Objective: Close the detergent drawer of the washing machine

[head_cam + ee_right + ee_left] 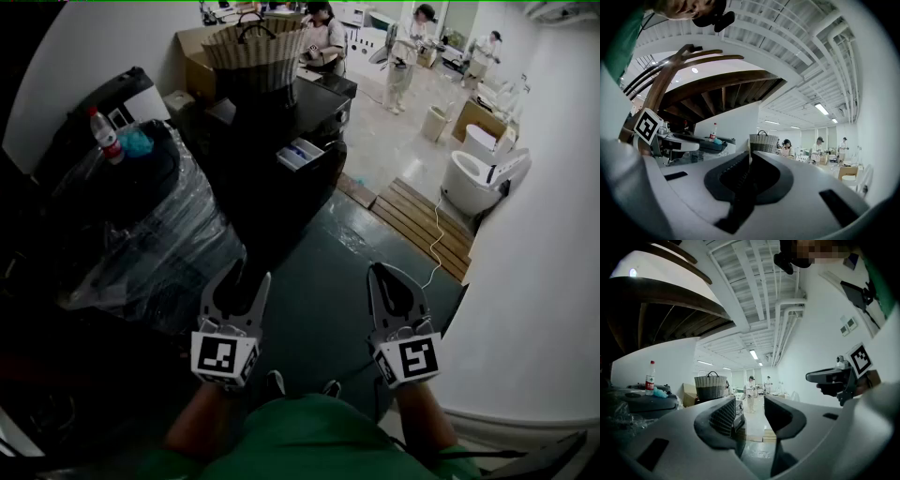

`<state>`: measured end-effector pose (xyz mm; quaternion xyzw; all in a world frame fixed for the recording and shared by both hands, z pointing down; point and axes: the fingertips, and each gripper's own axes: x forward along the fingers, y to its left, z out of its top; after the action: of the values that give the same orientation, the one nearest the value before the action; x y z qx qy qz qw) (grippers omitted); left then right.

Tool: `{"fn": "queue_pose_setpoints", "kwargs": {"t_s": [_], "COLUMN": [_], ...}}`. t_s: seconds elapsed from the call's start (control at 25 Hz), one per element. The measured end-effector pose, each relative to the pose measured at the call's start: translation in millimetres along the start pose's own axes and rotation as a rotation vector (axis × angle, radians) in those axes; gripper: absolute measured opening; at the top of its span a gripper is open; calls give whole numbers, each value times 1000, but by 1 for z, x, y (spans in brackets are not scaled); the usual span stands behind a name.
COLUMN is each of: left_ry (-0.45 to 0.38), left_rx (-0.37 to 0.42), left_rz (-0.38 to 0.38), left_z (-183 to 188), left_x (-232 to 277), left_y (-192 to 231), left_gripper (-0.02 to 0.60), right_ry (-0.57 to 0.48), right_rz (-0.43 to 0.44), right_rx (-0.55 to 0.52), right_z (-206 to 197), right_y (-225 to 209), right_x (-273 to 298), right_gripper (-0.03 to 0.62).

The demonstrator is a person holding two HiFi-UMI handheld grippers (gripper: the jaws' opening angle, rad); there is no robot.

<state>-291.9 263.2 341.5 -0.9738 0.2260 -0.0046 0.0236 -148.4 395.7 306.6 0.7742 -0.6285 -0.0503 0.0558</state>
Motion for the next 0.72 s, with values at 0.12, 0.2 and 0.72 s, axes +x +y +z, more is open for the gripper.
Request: {"fn": "queue_pose_setpoints", "kwargs": {"t_s": [0.12, 0.2, 0.72], "left_ry": [-8, -16, -7], "left_rx": [-5, -8, -113], "left_rz": [-10, -16, -98], "left_z": [0, 1, -33], "left_x": [1, 2, 14], "left_y": [17, 30, 110], "left_gripper": [199, 199, 199], "right_ry": [4, 6, 87], "right_rz": [-10, -18, -171], "right_rx": [-9, -13, 2], "right_z": [4, 6, -8], "right_y": [10, 18, 54], "right_x": [12, 20, 58], "right_gripper": [41, 41, 236]}}
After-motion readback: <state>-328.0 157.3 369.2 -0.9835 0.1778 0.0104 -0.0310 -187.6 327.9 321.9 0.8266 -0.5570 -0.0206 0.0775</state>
